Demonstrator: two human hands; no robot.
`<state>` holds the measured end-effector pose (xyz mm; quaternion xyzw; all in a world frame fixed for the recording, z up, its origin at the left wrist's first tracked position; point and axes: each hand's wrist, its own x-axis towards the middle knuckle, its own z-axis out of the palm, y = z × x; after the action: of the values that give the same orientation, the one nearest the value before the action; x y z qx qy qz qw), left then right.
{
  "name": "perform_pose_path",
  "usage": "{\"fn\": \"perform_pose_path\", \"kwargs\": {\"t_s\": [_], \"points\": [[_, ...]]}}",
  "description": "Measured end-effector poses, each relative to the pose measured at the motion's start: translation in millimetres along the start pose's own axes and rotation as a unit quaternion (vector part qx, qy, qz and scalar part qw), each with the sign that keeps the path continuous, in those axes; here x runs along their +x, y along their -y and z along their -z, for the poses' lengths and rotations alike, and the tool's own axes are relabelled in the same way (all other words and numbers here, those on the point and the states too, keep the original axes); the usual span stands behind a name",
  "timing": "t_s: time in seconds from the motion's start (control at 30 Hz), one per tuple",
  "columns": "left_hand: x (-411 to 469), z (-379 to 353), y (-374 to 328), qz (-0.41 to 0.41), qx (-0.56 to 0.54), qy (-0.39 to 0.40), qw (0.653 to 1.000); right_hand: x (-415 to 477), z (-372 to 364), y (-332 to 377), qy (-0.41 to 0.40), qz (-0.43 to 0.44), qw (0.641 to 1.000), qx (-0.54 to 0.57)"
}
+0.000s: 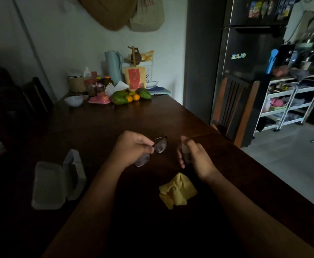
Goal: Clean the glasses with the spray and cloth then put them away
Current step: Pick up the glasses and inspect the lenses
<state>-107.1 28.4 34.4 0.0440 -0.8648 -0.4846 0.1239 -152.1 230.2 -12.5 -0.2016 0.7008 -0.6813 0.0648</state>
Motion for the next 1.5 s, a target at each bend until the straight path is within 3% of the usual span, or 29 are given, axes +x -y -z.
{"fn": "perform_pose_path", "kwargs": {"t_s": [0.3,0.6,0.93,1.1,1.33,1.5], "points": [[5,20,17,-0.003,0.173,0.084,0.981,1,4,1,0.026,0.002,1.0,0.006],[-5,-22,0,-0.117,0.237,0.03,0.964,-2,0,8,0.02,-0.008,1.0,0.007],[-4,-27,-4,-0.053,0.28,-0.039,0.958,-3,-1,11,0.02,-0.011,1.0,0.006],[0,-17,-2,-0.018,0.271,0.0,0.962,-4,2,10,0.021,-0.015,1.0,0.005],[0,-6,3,-0.002,0.229,-0.011,0.973,-1,5,6,0.018,-0.013,1.0,0.019],[-1,0,2,0.022,0.295,0.006,0.955,-1,6,5,0.022,-0.013,0.999,0.02]]}}
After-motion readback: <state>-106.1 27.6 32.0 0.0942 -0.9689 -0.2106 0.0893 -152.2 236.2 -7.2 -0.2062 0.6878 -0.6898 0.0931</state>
